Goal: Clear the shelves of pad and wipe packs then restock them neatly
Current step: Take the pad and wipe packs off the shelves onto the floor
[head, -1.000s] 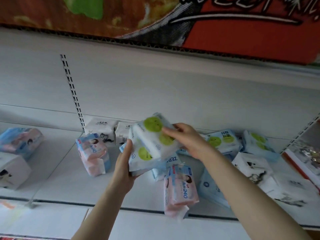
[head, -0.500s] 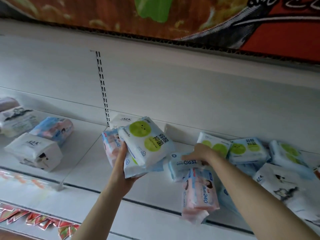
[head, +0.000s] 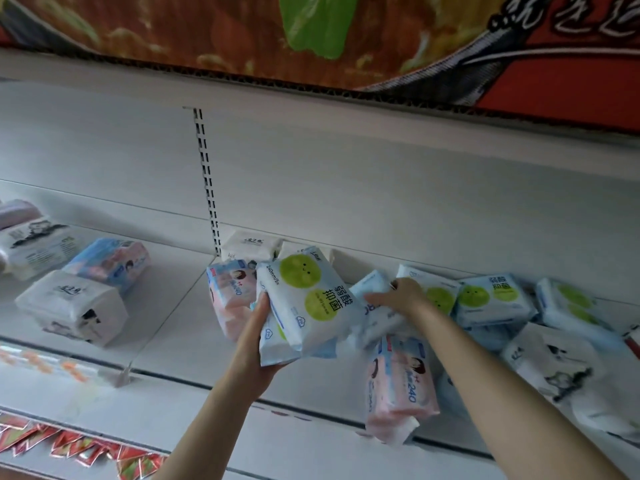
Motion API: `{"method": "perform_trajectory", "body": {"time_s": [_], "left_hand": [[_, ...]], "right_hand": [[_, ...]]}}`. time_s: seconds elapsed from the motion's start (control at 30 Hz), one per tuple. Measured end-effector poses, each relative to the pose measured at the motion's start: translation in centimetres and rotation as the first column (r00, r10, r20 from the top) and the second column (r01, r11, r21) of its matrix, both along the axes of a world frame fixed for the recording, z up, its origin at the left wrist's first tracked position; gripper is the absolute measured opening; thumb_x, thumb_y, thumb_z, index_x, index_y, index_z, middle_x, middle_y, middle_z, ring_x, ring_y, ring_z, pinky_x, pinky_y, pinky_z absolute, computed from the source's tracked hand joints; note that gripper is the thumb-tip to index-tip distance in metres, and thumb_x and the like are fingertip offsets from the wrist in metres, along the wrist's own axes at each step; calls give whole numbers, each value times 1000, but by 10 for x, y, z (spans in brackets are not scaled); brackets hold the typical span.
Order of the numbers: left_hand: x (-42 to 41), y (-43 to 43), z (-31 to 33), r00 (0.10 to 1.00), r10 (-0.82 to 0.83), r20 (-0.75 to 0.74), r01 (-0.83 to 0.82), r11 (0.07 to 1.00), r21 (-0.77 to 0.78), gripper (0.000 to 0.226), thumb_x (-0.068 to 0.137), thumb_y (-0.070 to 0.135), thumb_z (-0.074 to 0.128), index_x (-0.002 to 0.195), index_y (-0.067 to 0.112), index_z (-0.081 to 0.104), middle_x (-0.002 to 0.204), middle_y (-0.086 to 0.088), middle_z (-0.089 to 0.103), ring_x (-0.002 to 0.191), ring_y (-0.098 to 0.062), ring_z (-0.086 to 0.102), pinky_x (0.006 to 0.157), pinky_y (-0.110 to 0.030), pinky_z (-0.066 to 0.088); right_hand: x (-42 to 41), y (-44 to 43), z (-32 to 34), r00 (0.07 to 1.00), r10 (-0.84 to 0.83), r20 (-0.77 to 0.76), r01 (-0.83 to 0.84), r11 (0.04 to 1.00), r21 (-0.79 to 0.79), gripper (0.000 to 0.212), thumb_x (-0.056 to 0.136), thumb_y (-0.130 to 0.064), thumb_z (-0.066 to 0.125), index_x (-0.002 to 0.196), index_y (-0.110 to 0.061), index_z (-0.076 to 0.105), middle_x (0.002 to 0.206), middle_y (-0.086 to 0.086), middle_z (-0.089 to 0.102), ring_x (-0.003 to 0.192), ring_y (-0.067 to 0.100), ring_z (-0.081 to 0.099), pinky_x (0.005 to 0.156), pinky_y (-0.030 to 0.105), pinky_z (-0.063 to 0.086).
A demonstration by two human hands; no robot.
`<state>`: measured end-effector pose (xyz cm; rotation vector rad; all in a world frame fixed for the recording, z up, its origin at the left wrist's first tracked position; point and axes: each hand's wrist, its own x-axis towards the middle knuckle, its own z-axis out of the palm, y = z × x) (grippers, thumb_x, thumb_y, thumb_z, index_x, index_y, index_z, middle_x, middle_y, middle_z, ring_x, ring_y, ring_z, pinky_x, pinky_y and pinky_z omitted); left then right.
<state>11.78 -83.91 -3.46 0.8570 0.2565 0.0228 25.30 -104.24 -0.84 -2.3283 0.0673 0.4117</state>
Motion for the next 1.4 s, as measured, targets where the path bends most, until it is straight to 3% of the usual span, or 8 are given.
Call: {"method": "perform_trajectory", "body": {"time_s": [0.13, 0.23, 0.37, 0.53, 0.7, 0.93, 1.07, 1.4], "left_hand": [[3, -4, -7, 1000, -2, -19, 2, 1000, -2, 26, 89, 48, 43, 93, 36, 65, 88, 3, 74, 96, -27, 63, 94, -58, 41], [9, -12, -12, 995, -92, -44, 92, 996, -9, 44, 79, 57, 45, 113, 34, 61, 105, 0, 72, 108, -27, 63, 91, -54, 49], [18, -31, -5, 981, -192, -5, 192, 981, 37, 48, 78, 60, 42, 116, 35, 61, 113, -1, 70, 106, -23, 65, 88, -48, 52], [34, -44, -4, 970, -243, 30, 241, 969, 58, 75, 66, 72, 58, 127, 27, 57, 117, -3, 68, 105, -24, 66, 76, -42, 58], [43, -60, 1, 959, -277, 58, 278, 961, 3, 50, 87, 58, 36, 122, 29, 57, 109, 1, 71, 95, -20, 69, 67, -36, 59], [53, -67, 9, 940, -335, 69, 338, 940, -37, 64, 81, 61, 45, 135, 28, 49, 129, -6, 61, 118, -29, 58, 98, -57, 43], [57, -64, 9, 938, -337, 85, 340, 940, -26, 63, 81, 61, 45, 134, 28, 51, 128, -6, 61, 118, -29, 58, 100, -56, 42], [15, -2, 30, 997, 63, 33, -63, 998, -1, 26, 80, 56, 61, 100, 41, 68, 100, 1, 74, 92, -24, 69, 81, -50, 52]], "right_hand": [[-10, -12, 50, 957, -289, -15, 256, 824, 506, 32, 79, -33, 72, 91, -4, 66, 86, 10, 66, 67, 18, 60, 59, 28, 48], [-23, -18, 77, 963, -172, -206, 268, 636, 723, 24, 82, -32, 67, 88, -9, 66, 79, 7, 71, 73, 20, 66, 74, 33, 55], [-44, -2, 73, 989, -33, -141, 111, 798, 593, 25, 86, -32, 64, 92, -7, 67, 86, 11, 71, 70, 21, 66, 70, 32, 55], [-53, -4, 79, 995, -64, -79, 98, 803, 587, 27, 86, -34, 64, 90, -8, 65, 87, 11, 69, 77, 24, 63, 80, 38, 53], [-52, -18, 88, 993, -115, -21, 108, 830, 548, 26, 89, -35, 61, 89, -9, 63, 87, 11, 68, 79, 25, 64, 85, 43, 52], [-45, -22, 95, 979, -205, 19, 166, 842, 513, 35, 90, -39, 58, 94, -4, 62, 100, 20, 64, 86, 28, 61, 87, 48, 50], [-41, -20, 96, 985, -174, 3, 146, 837, 527, 42, 88, -46, 58, 97, -6, 65, 100, 18, 67, 89, 30, 64, 88, 46, 51], [-34, 59, 96, 988, 153, -7, -116, 780, 614, 37, 81, -46, 66, 89, -10, 70, 84, 6, 73, 69, 16, 68, 61, 24, 53]]}}
